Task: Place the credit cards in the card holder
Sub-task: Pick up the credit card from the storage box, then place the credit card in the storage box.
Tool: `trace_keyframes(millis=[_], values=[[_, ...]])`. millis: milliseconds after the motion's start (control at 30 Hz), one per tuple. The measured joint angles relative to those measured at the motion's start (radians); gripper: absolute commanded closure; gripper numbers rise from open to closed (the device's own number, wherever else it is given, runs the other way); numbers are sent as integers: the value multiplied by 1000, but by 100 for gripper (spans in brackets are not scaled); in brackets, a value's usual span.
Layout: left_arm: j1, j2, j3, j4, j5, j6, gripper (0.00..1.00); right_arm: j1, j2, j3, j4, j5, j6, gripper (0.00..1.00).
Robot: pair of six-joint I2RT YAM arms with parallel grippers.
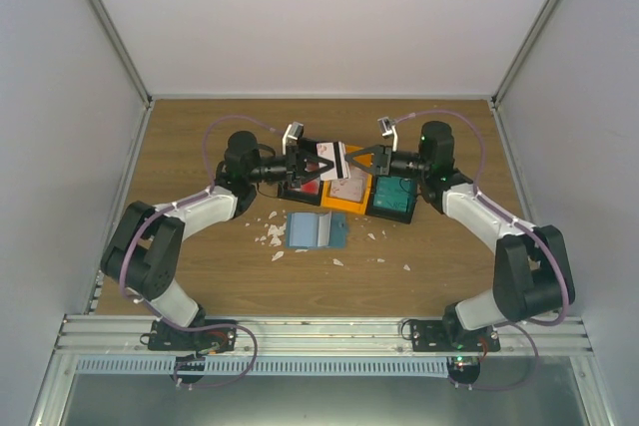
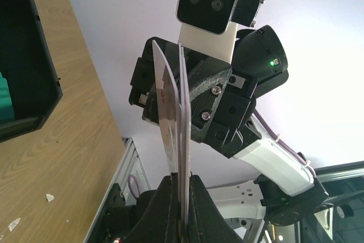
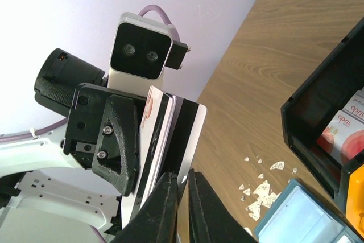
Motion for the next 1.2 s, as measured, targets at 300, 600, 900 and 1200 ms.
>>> trace_keyframes(millis=[300,600,900,1200], values=[[5,9,-1,28,21,-14,100,5,32,4,82,-63,65,99],[11,40,19,27,23,37,89,-13,39,4,132,-69,132,100],[11,149,66,-5,23,73,95,-127,47,3,66,-39,128,100],[10,278,167,-212,-22,214,97,-221,61,13,-156,124,-14,99]])
